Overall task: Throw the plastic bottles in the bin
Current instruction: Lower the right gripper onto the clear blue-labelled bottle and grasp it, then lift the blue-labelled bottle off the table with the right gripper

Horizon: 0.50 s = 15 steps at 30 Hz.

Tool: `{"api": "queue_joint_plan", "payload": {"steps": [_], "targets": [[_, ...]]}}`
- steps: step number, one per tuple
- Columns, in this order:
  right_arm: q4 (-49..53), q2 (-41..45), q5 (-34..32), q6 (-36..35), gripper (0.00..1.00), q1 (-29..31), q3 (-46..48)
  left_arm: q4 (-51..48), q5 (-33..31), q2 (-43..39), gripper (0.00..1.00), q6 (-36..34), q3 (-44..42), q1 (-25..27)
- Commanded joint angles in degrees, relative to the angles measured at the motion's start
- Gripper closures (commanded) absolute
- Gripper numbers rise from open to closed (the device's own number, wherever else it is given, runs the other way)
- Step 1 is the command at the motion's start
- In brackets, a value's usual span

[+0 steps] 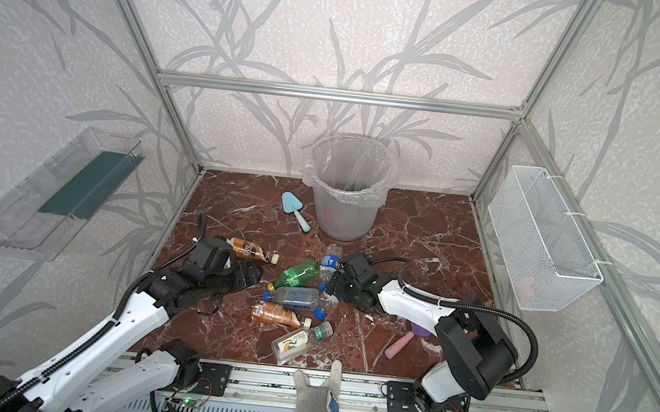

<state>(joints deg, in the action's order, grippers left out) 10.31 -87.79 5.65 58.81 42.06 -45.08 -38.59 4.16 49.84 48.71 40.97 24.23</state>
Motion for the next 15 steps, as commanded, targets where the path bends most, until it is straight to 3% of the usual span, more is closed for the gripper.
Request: {"api": "queue_joint_plan", "payload": {"steps": [1, 15], "targets": [[-1.3, -1.3, 0.2, 0.6, 0.14, 0.4, -1.7, -0.3, -0.4, -0.7, 0.07, 0.9, -0.9, -0.2], [-2.6, -4.4, 0.6, -0.5, 0.25, -0.8, -1.7, -0.2, -0.7, -0.6, 0.07, 0.8, -1.2, -0.3]]}}
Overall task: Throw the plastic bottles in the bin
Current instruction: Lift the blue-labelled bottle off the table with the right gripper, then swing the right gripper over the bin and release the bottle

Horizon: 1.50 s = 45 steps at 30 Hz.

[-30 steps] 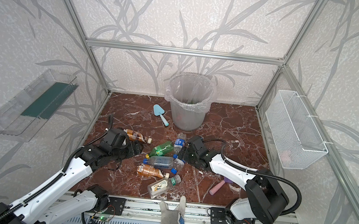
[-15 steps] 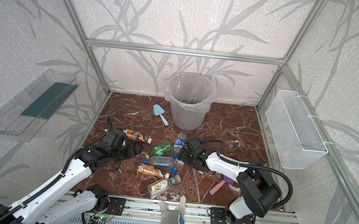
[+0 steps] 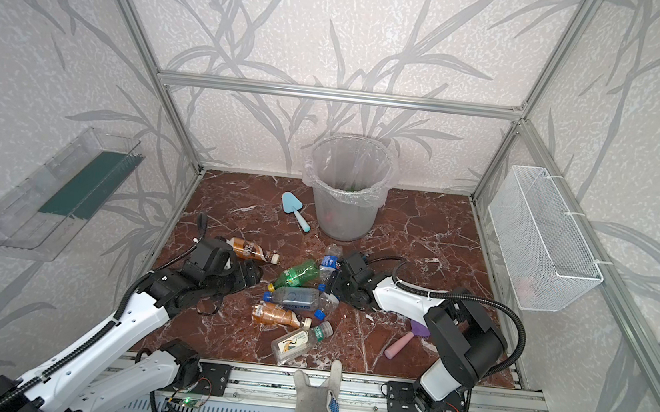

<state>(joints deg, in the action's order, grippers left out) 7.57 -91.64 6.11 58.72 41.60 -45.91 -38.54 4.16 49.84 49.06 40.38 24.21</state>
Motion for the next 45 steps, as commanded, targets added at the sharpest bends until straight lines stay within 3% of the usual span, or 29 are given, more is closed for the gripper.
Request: {"api": "queue_joint_plan", "payload": {"steps": [1, 5, 11, 35, 45], "targets": [[0.2, -0.4, 0.1, -0.5, 0.26, -0.5, -0.7, -0.2, -0.7, -0.7, 0.07, 0.4, -0.5, -0.3], [0.0, 0.8, -0.1, -1.2, 0.36, -1.1, 0.5, -0.3, -0.7, -0.6, 0.07, 0.4, -0.4, -0.2], [0.8, 3.8, 0.3, -2.1, 0.40, -2.9, 3.3, 0.3, -0.8, 0.0, 0.07, 0.4, -0.5, -0.2], [17.0, 31.2, -2.3, -4.1, 0.42, -10.6, 19.1, 1.9, 1.0, 4.1, 0.07, 0.3, 0.8, -0.2], [21.1, 37.4, -0.6, -5.0, 0.43, -12.3, 20.4, 2.5, 1.6, 5.4, 0.08, 0.5, 1.0, -0.2]]}}
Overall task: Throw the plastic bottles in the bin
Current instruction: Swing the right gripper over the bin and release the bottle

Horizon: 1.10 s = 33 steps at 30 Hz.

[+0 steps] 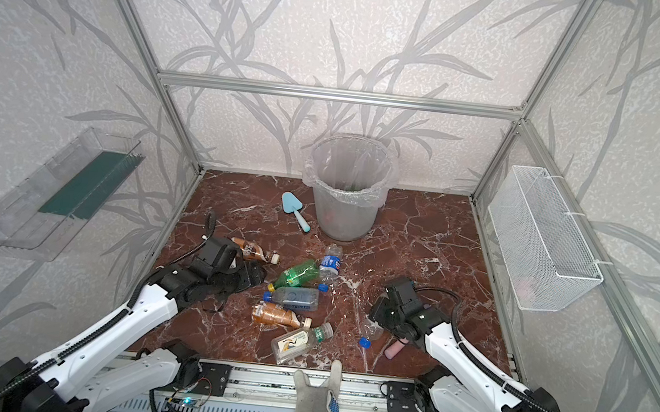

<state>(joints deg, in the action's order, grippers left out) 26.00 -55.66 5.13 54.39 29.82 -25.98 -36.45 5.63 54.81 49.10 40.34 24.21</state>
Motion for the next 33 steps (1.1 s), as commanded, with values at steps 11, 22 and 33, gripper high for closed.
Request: {"api": "queue_joint_plan", "payload": {"steps": [11, 22, 33], "targets": [[6.2, 4.1, 1.4, -2.7, 0.43, -2.3, -6.0, 0.0, 0.0, 1.4, 0.08, 0.4, 2.6, -0.3], [19.7, -28.5, 0.5, -14.5, 0.24, -7.6, -81.9, -2.6, -1.8, 0.9, 0.07, 0.2, 11.6, -0.4], [13.1, -14.8, -0.2, -12.0, 0.01, -10.0, -57.0, -4.9, -3.0, -4.2, 0.06, 0.1, 6.6, -1.1]]}}
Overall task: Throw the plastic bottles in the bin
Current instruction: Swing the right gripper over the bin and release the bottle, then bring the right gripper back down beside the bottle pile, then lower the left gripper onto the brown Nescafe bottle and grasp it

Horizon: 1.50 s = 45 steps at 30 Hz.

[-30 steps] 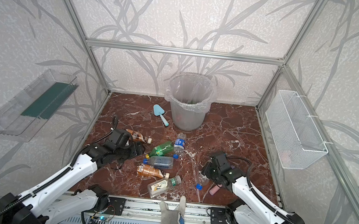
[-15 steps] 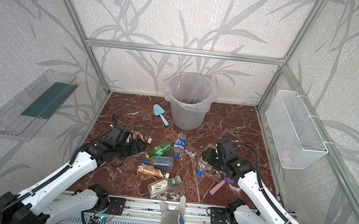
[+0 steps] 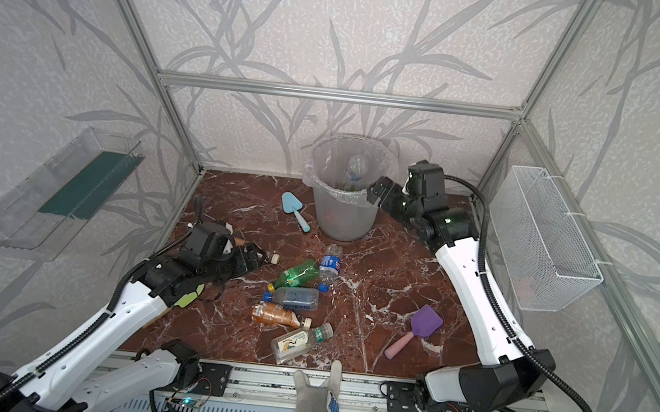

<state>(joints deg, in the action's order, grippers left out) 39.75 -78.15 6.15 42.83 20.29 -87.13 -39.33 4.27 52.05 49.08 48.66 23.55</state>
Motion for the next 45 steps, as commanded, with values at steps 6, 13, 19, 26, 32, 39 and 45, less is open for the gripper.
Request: {"api": "queue_joint_plan", "payload": {"steps": [6, 13, 19, 26, 32, 39, 45], "targets": [[-0.6, 19.3, -0.1, -0.2, 0.05, -0.4, 24.8, -0.2, -0.7, -2.8, 0.07, 1.4, -6.3, -0.6], [-1.2, 27.1, 3.1, 1.1, 0.08, -0.4, 41.0, -0.3, -0.3, -3.0, 0.07, 1.2, -7.5, -0.6], [-1.8, 29.5, 4.9, 1.6, 0.09, 0.4, 46.6, -0.5, -0.7, -2.8, 0.07, 0.9, -7.8, -0.6], [-4.8, 28.6, 5.1, 3.5, 0.10, 3.0, 49.7, 0.6, -0.7, -0.9, 0.07, -0.7, -7.8, -3.8], [-7.2, 26.6, 4.9, 5.5, 0.11, 5.9, 50.7, 2.9, 0.7, 3.3, 0.06, 1.7, -6.4, -9.1], [-8.7, 24.8, 4.8, 7.2, 0.11, 8.1, 51.0, 5.8, -0.9, 8.7, 0.07, 12.1, -3.9, -13.0], [-9.2, 25.0, 4.7, 7.6, 0.11, 8.6, 51.1, 9.1, -0.6, 15.1, 0.06, 19.4, -1.2, -14.3]]}}
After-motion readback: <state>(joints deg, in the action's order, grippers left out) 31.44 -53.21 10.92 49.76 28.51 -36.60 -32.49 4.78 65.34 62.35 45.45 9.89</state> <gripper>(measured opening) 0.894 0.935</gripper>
